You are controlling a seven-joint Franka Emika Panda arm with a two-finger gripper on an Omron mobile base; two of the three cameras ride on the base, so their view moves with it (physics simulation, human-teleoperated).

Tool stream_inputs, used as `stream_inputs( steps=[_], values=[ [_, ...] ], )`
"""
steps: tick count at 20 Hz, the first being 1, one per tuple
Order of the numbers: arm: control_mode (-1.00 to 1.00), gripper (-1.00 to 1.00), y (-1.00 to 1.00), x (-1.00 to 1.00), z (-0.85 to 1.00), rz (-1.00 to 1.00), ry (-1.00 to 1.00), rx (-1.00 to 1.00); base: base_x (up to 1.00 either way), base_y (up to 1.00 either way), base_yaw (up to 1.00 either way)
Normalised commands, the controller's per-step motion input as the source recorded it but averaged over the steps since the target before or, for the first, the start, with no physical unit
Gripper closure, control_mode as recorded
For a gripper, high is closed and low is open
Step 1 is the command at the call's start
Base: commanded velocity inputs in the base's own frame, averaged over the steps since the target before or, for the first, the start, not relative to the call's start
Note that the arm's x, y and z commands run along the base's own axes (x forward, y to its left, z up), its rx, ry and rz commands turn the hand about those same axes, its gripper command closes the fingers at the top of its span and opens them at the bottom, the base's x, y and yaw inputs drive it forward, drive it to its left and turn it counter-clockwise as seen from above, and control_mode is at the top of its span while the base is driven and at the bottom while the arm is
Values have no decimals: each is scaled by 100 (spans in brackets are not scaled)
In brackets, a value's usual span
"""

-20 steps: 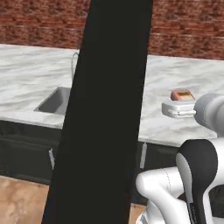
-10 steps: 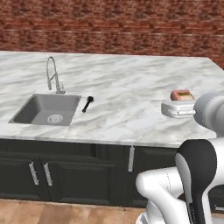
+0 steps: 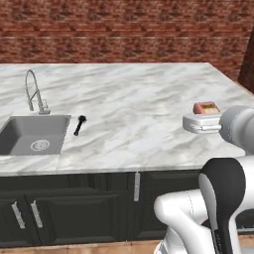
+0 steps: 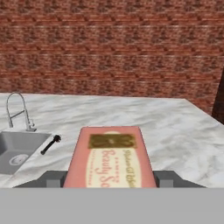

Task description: Locate and retrieve the dish brush and bar soap from the cabinet. Place them next to the sink.

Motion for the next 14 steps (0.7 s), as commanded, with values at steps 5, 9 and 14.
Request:
stream_inputs(
  steps=[5, 9, 14],
  values=[
    [100, 100, 0, 0, 0, 0, 0, 0, 38, 32, -23],
    [100, 100, 0, 0, 0, 0, 0, 0, 46, 29, -22],
    [100, 100, 0, 0, 0, 0, 0, 0, 27, 29, -19]
  ],
)
